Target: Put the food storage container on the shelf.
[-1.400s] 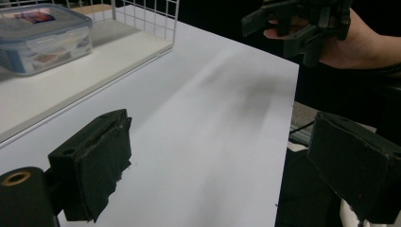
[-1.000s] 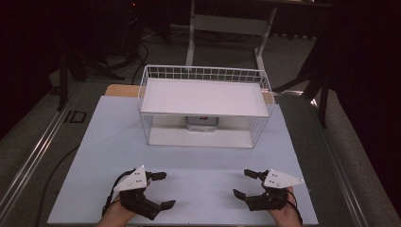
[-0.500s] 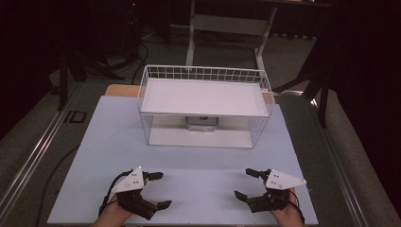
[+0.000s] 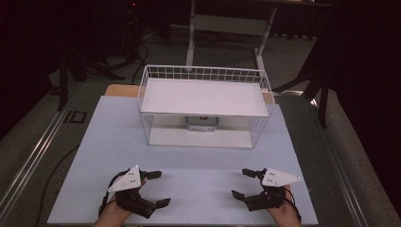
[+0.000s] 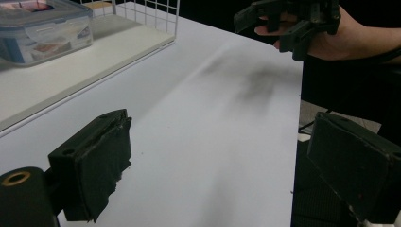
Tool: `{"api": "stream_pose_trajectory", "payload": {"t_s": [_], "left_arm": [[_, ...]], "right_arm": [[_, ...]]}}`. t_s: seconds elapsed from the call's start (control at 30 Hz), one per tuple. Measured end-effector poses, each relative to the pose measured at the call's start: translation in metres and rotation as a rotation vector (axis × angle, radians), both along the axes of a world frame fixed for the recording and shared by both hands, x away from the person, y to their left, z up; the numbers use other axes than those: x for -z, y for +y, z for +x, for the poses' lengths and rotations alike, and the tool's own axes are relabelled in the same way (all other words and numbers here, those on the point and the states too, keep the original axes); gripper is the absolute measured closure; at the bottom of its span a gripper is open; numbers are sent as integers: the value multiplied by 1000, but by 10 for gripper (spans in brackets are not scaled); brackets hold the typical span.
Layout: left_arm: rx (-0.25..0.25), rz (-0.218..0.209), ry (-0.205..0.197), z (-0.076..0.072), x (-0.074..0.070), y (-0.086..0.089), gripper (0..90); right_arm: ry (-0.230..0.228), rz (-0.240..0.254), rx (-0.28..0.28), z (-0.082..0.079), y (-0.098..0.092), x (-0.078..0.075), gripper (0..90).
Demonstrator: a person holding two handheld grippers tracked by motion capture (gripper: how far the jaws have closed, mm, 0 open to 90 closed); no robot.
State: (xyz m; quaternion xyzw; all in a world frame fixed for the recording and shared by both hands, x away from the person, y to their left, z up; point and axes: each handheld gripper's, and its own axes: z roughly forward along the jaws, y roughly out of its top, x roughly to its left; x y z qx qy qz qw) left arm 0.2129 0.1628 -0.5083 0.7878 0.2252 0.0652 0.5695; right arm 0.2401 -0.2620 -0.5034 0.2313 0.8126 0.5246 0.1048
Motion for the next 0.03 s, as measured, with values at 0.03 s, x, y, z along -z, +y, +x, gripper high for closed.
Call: {"api": "stream_pose_trajectory", "payload": {"t_s": [0.03], "left_arm": [[-2,-4,2,0,0,0,78]], "right_arm": [[1,0,-1,0,0,0,143]]}}
